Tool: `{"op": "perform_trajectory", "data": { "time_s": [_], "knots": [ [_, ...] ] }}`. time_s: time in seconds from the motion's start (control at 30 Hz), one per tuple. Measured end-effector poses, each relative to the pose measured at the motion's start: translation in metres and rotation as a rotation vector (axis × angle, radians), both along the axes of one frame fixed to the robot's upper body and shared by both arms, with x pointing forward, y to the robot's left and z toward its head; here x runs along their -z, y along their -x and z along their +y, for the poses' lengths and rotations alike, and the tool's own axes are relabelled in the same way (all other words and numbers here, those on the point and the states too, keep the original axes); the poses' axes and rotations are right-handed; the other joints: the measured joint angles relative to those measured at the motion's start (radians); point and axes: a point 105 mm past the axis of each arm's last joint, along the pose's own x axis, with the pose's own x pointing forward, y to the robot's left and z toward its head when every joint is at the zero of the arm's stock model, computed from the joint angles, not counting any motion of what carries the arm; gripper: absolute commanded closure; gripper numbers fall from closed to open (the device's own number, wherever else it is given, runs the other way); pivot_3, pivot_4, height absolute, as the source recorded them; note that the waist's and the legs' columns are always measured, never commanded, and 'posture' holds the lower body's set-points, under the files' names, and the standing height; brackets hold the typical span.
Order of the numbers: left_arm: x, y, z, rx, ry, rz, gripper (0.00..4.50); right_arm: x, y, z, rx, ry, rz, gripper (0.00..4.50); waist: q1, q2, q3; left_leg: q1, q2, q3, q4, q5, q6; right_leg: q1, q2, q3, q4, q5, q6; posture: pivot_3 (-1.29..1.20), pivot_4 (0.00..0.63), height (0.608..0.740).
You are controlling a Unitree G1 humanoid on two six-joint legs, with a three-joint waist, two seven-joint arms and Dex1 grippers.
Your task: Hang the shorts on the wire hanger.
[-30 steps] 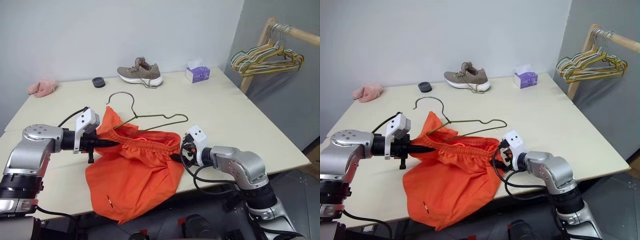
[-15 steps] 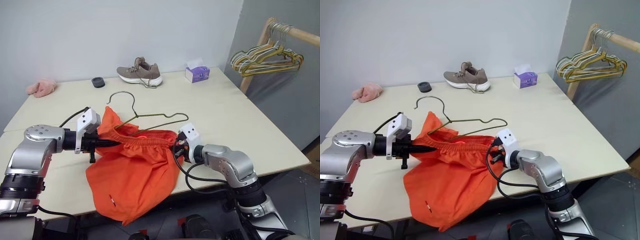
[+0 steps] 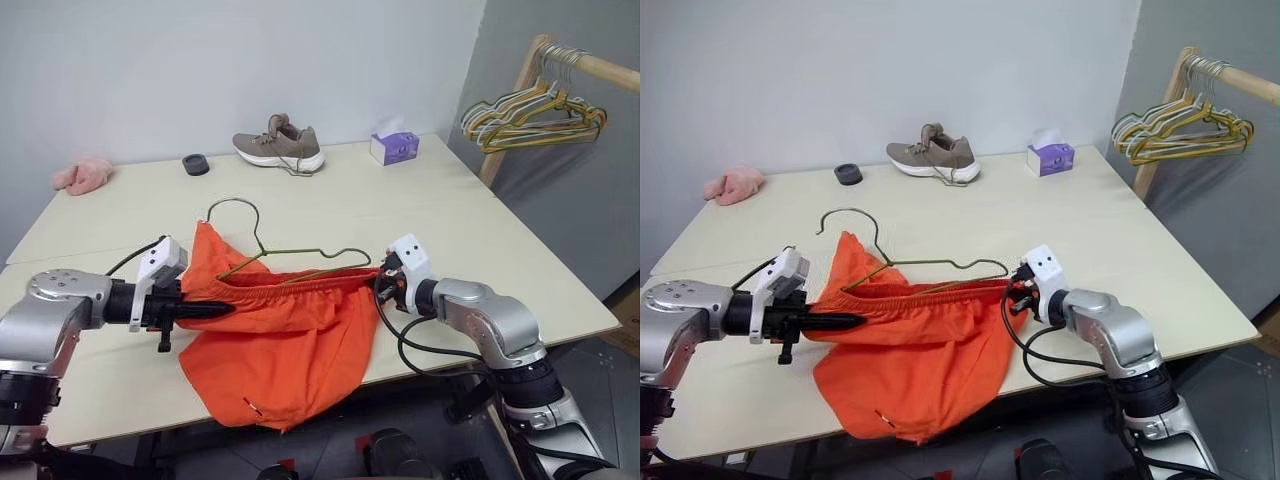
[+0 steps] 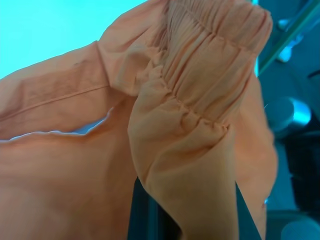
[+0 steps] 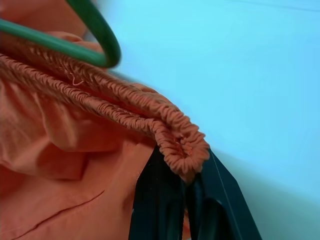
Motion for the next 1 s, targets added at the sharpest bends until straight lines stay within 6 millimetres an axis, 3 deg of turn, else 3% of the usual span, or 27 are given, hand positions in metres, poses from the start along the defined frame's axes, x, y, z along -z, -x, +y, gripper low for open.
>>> {"op": "perform_trajectory", "data": {
  "time_s": [0.3, 0.57, 0.73, 0.83, 1.0],
  "knots": [
    [0.01, -0.004, 0.01, -0.001, -0.048, 0.001, 4.5, -0.012, 0.006, 0.002, -0.039, 0.0, -0.035, 4.48, 0.0, 0.0, 0.0, 0.0, 0.0, 0.0, -0.001, 0.0, 0.0, -0.001, 0.0, 0.0, -0.001, 0.0, 0.0, -0.27, 0.0, 0.74],
    [-0.011, -0.018, -0.004, -0.037, 0.092, -0.03, 4.5, -0.008, 0.009, -0.001, -0.031, 0.009, 0.006, 4.48, -0.001, 0.0, 0.0, 0.0, 0.0, 0.0, -0.001, 0.0, 0.0, 0.0, 0.0, 0.0, -0.001, 0.0, 0.0, -0.27, 0.0, 0.74],
    [-0.01, 0.002, -0.021, 0.053, 0.122, 0.015, 4.5, -0.001, 0.008, -0.005, -0.003, 0.018, 0.04, 4.48, -0.008, 0.0, 0.0, 0.0, 0.0, 0.002, -0.003, 0.0, 0.0, -0.001, 0.0, 0.002, -0.002, 0.0, 0.0, -0.26, 0.0, 0.74],
    [-0.002, 0.013, -0.017, 0.076, 0.086, 0.056, 4.5, 0.0, 0.008, -0.006, 0.0, 0.019, 0.048, 4.48, -0.007, 0.0, 0.0, 0.0, 0.001, 0.001, -0.003, 0.0, 0.0, -0.002, 0.0, 0.001, -0.001, 0.0, -0.001, -0.26, 0.0, 0.74],
    [-0.001, 0.013, -0.01, 0.075, 0.025, 0.031, 4.5, 0.0, 0.008, -0.005, -0.006, 0.012, 0.052, 4.48, 0.0, 0.0, 0.0, 0.0, 0.0, 0.001, -0.003, 0.0, 0.0, -0.001, 0.0, 0.0, -0.001, 0.0, -0.001, -0.26, 0.0, 0.74]
  ]
}}
